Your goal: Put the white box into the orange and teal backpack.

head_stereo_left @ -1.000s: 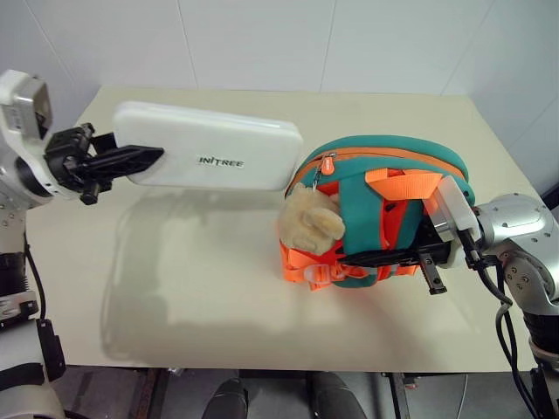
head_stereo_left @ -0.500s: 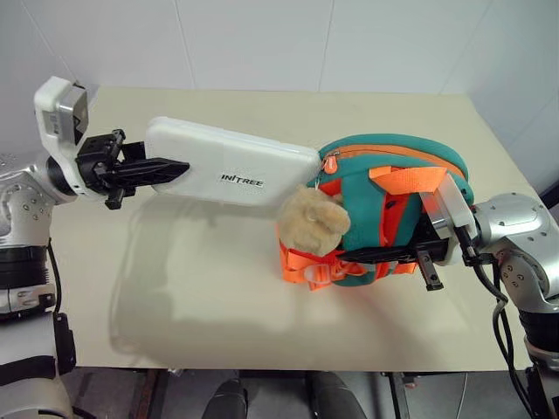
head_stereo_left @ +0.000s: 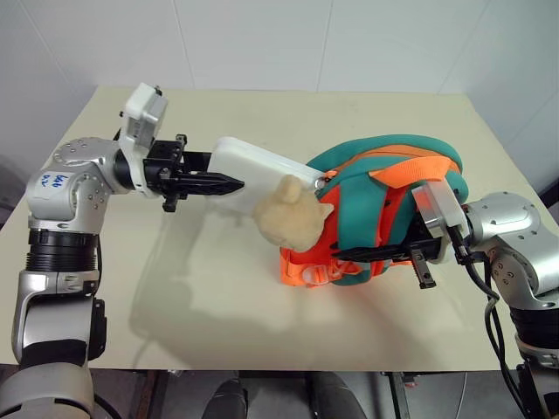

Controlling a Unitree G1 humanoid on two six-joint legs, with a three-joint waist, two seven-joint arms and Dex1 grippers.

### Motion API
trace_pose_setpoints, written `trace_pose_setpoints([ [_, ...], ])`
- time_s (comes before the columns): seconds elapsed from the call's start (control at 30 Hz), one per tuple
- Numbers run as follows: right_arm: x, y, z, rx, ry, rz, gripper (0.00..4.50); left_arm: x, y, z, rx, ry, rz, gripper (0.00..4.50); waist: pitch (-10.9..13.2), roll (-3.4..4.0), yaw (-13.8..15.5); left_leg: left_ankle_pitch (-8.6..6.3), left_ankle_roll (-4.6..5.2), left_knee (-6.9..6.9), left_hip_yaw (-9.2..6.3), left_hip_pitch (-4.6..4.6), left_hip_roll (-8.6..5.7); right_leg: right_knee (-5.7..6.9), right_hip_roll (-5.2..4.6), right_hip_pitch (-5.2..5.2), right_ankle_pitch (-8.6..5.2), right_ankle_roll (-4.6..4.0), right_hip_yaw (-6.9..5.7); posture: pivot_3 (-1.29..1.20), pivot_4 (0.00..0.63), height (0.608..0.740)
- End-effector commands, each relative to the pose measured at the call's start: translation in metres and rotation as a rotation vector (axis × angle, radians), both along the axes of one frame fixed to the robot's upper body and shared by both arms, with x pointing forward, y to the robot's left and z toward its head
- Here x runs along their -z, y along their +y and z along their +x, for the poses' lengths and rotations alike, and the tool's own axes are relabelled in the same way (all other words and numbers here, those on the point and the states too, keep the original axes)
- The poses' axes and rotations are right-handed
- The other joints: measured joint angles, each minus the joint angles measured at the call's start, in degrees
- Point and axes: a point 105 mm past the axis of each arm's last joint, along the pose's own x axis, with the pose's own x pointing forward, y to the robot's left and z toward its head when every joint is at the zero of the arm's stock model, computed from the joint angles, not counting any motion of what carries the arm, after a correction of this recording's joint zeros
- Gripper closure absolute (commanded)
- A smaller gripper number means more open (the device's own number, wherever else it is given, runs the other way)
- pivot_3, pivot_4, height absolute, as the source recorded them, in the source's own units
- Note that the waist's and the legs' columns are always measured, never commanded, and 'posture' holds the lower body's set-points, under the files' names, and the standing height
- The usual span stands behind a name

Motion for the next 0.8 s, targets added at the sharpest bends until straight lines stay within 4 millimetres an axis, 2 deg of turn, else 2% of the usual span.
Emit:
trace_pose_setpoints([
  [0.03,-0.009,0.002,-0.002,-0.016,-0.052,0.010,4.03,-0.012,-0.009,-0.011,0.071,-0.067,0.025,3.17,0.0,0.00,0.1,0.00,0.00,0.00,0.00,0.00,0.00,0.00,0.00,0.00,0.00,0.00,0.00,0.00,0.150,0.740],
  [0.07,-0.009,0.002,-0.002,-0.016,-0.052,0.010,4.03,-0.012,-0.009,-0.011,0.071,-0.067,0.026,3.17,0.0,0.00,0.1,0.00,0.00,0.00,0.00,0.00,0.00,0.00,0.00,0.00,0.00,0.00,0.00,0.00,0.150,0.740],
  [0.13,-0.009,0.004,-0.002,-0.010,-0.056,0.013,4.03,-0.003,-0.041,-0.004,0.087,-0.071,0.020,3.17,0.0,0.00,0.3,0.00,0.01,0.03,0.00,0.00,-0.01,0.00,-0.02,0.01,0.00,0.00,0.00,0.00,0.150,0.740],
  [0.2,-0.008,0.005,-0.001,-0.006,-0.058,0.015,4.03,0.005,-0.060,-0.001,0.093,-0.065,0.031,3.17,0.0,0.00,1.1,-0.01,0.02,0.14,-0.04,0.00,-0.04,0.00,-0.04,0.11,0.01,0.03,-0.05,0.00,0.150,0.740],
  [0.3,-0.008,0.005,-0.001,-0.002,-0.060,0.017,4.03,0.005,-0.071,-0.002,0.100,-0.066,0.025,3.17,0.0,0.00,1.4,-0.04,0.06,0.37,-0.03,-0.02,-0.06,-0.05,-0.03,0.18,0.05,0.10,-0.04,0.00,0.150,0.740],
  [0.47,-0.007,0.006,0.000,0.005,-0.061,0.019,4.03,-0.001,-0.081,-0.017,0.162,-0.050,0.040,3.18,0.0,0.00,0.4,-0.10,0.17,0.34,-0.01,-0.02,-0.03,0.04,-0.01,0.12,0.05,0.10,-0.01,0.00,0.150,0.740],
  [0.6,-0.006,0.006,0.002,0.011,-0.065,0.022,4.03,0.003,-0.086,-0.020,0.164,-0.017,0.062,3.18,0.0,0.00,0.3,-0.12,0.22,0.33,0.00,-0.03,-0.04,0.00,-0.02,0.12,0.06,0.10,-0.01,0.00,0.150,0.740],
  [0.8,-0.004,0.010,0.006,0.013,-0.068,0.029,4.03,0.019,-0.106,-0.020,0.113,0.022,0.145,3.18,0.0,0.00,0.3,-0.13,0.22,0.37,0.00,-0.03,-0.04,0.01,-0.02,0.15,0.06,0.10,-0.02,0.00,0.150,0.740],
])
